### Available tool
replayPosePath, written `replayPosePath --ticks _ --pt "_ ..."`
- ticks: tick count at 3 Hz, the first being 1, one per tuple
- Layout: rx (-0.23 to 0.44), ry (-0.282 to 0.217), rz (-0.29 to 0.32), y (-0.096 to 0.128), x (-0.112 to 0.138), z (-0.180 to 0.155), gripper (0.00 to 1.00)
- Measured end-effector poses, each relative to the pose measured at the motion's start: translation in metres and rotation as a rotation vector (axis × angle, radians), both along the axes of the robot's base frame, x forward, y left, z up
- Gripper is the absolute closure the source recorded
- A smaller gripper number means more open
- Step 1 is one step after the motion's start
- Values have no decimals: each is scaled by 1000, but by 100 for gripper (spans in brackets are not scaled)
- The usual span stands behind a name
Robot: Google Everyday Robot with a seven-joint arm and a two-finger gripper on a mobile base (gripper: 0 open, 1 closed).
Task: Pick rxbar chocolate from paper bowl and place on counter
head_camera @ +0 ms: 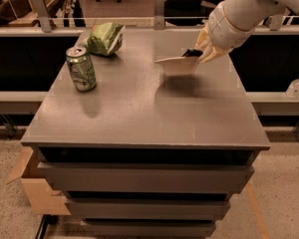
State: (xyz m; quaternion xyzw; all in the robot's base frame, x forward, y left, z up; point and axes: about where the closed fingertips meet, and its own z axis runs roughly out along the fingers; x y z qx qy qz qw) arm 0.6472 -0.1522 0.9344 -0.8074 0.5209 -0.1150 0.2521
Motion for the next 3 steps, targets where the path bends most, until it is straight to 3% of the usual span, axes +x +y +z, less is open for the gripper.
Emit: replayPosePath --ticks 3 --pt "59 94 65 10 -7 -64 100"
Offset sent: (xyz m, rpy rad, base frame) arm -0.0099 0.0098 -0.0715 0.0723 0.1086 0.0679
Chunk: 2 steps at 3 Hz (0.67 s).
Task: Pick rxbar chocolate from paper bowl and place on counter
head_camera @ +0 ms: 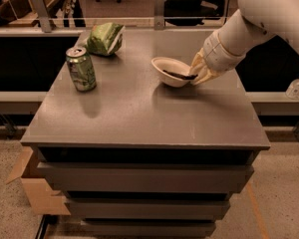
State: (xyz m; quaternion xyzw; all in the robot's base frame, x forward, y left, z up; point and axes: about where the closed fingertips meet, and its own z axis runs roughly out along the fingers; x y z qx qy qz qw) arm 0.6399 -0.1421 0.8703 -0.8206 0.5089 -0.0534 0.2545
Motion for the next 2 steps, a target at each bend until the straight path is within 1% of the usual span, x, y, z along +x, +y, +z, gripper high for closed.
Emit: replayPosePath --ticks 1,2 --pt "-1 1 1 1 0 0 82" --pt "-1 4 4 3 0 -2 57"
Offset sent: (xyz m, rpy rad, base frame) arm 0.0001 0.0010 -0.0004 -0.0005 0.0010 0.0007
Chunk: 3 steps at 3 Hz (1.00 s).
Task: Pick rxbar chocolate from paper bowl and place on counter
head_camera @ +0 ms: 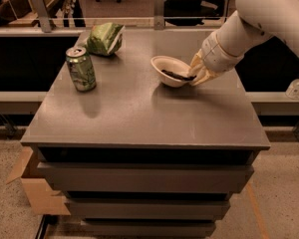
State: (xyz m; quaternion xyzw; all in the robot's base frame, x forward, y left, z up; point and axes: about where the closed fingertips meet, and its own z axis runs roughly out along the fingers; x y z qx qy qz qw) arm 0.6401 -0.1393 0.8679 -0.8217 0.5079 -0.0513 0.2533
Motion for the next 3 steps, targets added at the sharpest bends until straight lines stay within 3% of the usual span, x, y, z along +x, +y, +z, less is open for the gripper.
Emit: replayPosePath --ticks 2,3 --pt "0 6 5 3 0 -4 11" --pt "0 8 7 4 0 -5 0"
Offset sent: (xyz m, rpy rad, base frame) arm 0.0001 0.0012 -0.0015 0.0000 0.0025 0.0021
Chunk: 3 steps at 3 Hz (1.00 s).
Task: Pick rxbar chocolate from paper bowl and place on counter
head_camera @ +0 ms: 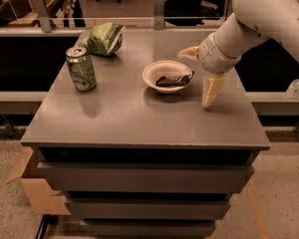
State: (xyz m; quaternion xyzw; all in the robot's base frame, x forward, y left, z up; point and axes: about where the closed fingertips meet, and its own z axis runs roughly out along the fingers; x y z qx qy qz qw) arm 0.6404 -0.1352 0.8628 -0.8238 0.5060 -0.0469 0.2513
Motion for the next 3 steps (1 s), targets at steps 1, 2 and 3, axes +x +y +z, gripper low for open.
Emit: replayPosePath --ticks 1,2,3 --pt "4 -16 5 1 2 5 0" --pt "-3 -42 4 1 6 13 0" --pt "-13 -59 4 1 8 17 0"
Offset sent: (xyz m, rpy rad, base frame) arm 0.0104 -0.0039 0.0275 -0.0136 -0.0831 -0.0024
